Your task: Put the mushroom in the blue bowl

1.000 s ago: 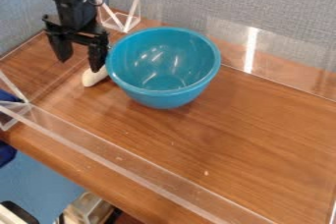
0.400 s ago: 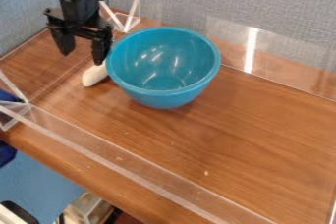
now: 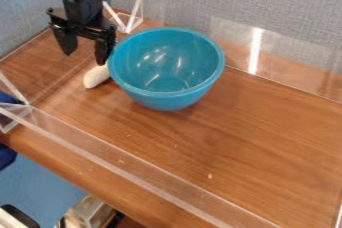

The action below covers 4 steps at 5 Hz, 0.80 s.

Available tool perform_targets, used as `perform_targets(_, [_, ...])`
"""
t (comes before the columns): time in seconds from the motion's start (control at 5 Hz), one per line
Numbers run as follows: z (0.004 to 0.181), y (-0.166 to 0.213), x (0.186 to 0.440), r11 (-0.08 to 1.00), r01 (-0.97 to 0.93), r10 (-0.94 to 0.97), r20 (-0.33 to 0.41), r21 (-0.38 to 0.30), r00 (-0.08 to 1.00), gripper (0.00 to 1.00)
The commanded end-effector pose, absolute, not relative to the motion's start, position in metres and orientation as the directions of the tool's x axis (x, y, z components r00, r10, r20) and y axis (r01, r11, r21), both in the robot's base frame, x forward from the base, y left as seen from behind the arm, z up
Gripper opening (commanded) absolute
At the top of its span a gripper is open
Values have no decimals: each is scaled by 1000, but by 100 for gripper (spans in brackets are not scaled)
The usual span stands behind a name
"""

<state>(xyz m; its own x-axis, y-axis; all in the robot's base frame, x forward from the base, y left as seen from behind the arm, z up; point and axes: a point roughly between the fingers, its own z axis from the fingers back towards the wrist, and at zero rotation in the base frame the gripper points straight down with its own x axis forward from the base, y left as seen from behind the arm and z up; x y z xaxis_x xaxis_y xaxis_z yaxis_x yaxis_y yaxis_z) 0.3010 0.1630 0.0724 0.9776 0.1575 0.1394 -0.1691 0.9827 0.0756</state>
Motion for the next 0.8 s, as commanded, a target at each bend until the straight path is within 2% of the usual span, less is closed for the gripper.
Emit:
perform_targets(0.0, [83, 158, 306, 983, -159, 141, 180, 93, 974, 100])
perform_targets(0.6, [55, 156, 310, 987, -130, 121, 89, 98, 989, 100])
